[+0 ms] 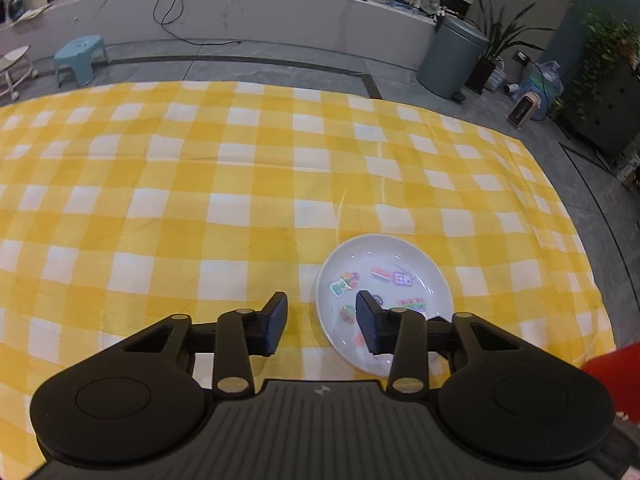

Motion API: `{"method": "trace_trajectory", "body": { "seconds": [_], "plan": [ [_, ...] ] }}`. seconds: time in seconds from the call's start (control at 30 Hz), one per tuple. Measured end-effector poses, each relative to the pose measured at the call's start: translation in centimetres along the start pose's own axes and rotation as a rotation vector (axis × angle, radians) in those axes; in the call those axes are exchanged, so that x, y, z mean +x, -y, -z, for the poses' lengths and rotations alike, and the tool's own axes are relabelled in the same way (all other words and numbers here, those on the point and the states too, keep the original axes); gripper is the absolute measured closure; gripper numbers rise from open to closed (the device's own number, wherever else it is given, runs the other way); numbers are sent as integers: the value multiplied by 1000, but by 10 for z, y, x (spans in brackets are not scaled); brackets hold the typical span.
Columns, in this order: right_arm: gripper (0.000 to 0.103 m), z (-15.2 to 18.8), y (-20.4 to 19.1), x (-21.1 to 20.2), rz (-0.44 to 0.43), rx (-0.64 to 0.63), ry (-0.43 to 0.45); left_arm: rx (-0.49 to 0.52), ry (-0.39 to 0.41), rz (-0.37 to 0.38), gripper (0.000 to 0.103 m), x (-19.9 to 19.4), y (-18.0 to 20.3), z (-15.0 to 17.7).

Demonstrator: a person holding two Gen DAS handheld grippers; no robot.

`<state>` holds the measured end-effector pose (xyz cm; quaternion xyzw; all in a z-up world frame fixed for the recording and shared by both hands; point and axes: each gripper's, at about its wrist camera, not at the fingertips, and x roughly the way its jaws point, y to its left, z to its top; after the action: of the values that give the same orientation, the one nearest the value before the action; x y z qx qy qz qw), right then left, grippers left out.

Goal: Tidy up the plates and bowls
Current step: 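Move the left gripper to the small sticker plate rim and close, then lift the sticker plate with the left gripper and carry it over the 'Fruity' plate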

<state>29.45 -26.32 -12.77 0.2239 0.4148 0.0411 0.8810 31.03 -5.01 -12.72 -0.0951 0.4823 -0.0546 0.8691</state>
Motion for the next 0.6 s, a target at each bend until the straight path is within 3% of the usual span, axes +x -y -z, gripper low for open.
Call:
{"method": "trace_trajectory", "body": {
  "seconds": [0.1,0.17,0.23,0.43,0.53,0.6],
  "plan": [
    [77,4,-4,4,9,-42,12,-22,-12,-15,76,7,-3,0],
    [86,6,-5,4,21,-63,19,-15,-11,-3,81,8,-4,-1],
    [88,6,-3,5,18,-60,25,15,-20,8,97,9,-2,-2],
    [95,8,-7,6,31,-77,33,11,-7,-11,99,10,6,-2],
    [95,7,-8,3,23,-62,39,124,48,-44,99,0,18,-1],
    [95,5,-9,-1,13,-53,46,133,57,-51,99,-8,21,-3]
  ]
}}
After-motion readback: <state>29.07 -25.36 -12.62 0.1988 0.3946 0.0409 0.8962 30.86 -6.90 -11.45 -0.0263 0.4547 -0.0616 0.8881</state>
